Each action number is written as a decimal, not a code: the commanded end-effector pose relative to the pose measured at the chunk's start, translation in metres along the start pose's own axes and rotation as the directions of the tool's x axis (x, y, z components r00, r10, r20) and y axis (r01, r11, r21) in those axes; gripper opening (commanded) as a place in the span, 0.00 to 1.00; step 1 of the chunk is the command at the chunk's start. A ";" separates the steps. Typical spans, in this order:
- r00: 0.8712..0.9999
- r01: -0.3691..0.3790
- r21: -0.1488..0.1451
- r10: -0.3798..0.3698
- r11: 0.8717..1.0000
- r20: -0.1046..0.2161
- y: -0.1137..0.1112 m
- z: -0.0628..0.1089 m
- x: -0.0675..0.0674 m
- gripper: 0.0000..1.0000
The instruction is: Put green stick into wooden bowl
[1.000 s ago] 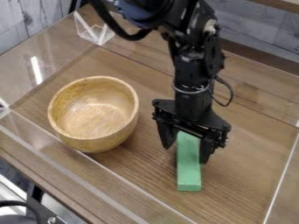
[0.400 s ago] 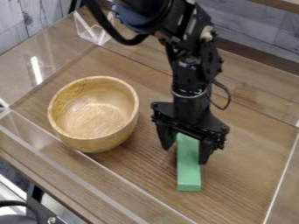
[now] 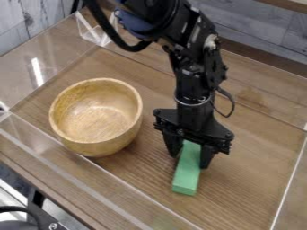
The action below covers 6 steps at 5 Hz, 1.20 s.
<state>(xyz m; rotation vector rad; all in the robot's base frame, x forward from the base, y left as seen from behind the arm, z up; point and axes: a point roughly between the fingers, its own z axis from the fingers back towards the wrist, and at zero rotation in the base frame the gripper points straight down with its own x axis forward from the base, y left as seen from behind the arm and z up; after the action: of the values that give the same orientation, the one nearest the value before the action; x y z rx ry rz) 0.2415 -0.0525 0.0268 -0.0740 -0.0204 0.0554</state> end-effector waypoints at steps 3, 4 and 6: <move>1.000 0.005 -0.016 -0.005 1.000 -0.012 -0.004 0.018 0.001 0.00; 1.000 0.004 -0.020 -0.005 1.000 -0.029 -0.005 0.020 -0.001 0.00; 0.999 0.000 -0.034 -0.002 0.999 -0.048 -0.006 0.029 -0.002 0.00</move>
<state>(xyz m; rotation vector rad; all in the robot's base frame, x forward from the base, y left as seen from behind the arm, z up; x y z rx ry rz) 0.2266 -0.0559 0.0404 -0.0952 0.0980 0.0530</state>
